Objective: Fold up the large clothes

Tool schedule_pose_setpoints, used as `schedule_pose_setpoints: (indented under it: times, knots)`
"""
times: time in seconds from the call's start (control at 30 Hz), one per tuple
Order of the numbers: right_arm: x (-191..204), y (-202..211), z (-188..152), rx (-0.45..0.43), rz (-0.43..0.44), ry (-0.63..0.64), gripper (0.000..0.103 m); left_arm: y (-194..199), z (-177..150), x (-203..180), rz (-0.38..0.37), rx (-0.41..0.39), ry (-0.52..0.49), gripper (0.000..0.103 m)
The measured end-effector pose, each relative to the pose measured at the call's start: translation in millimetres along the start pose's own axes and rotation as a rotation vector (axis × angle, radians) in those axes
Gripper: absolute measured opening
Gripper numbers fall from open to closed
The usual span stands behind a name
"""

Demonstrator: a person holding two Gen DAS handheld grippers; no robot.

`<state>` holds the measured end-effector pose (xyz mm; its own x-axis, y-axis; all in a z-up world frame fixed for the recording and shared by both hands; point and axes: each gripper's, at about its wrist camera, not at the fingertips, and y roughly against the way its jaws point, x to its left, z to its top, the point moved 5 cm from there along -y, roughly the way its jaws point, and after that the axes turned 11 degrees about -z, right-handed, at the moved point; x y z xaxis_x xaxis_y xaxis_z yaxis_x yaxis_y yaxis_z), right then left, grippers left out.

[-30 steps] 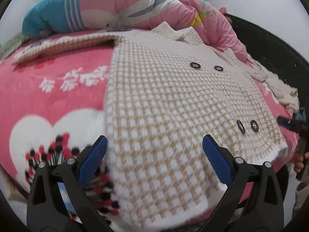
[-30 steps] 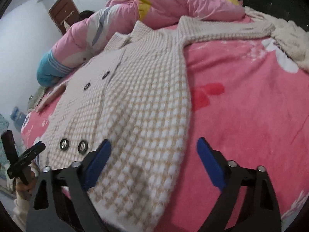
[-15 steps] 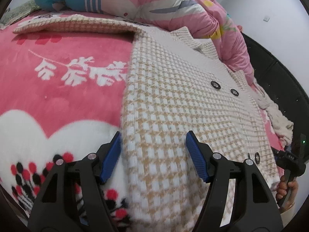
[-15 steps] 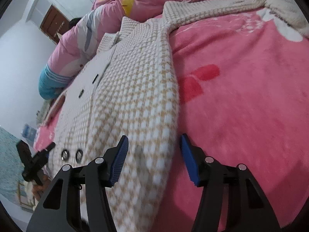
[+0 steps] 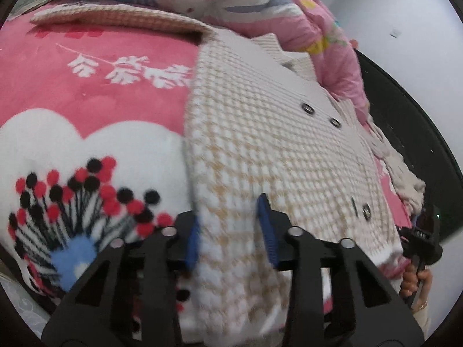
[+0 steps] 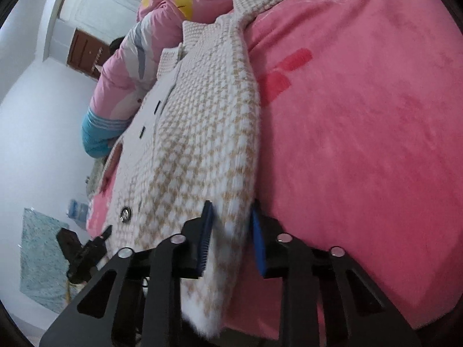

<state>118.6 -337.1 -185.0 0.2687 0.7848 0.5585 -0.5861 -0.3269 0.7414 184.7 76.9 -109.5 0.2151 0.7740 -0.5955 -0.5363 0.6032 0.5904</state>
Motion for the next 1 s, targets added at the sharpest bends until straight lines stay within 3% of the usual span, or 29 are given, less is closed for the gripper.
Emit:
schedule_pose_setpoints:
  times: [0.1,0.2,0.33,0.53,0.7,0.8,0.9,1.0]
  knots:
    - [7,-1,5,-0.004,-0.023,0.026,0.011,-3,6,-5,0.070,0.002,-0.024,0.020]
    - [25,40,14,-0.112,-0.023,0.078,0.007,9,12,-23,0.143,0.012,-0.108,0.009]
    - [46,91,26,-0.207,0.013,0.128,0.007,45,20,-61,0.205,-0.020,-0.282,0.007]
    - [57,145,8,-0.283,0.030,0.190,0.007,90,5,-99,0.201,-0.045,-0.374,0.007]
    - [39,201,-38,-0.312,0.033,0.202,0.007,128,-29,-107,0.189,-0.019,-0.371,0.007]
    - [17,223,-69,-0.353,-0.029,0.193,0.003,138,-53,-104,0.202,0.014,-0.349,0.007]
    - [-16,216,-82,-0.330,-0.138,0.152,0.003,115,-77,-84,0.186,0.092,-0.270,0.009]
    - [-43,185,-86,-0.216,-0.186,0.063,0.005,94,-87,-67,0.220,0.137,-0.236,0.012]
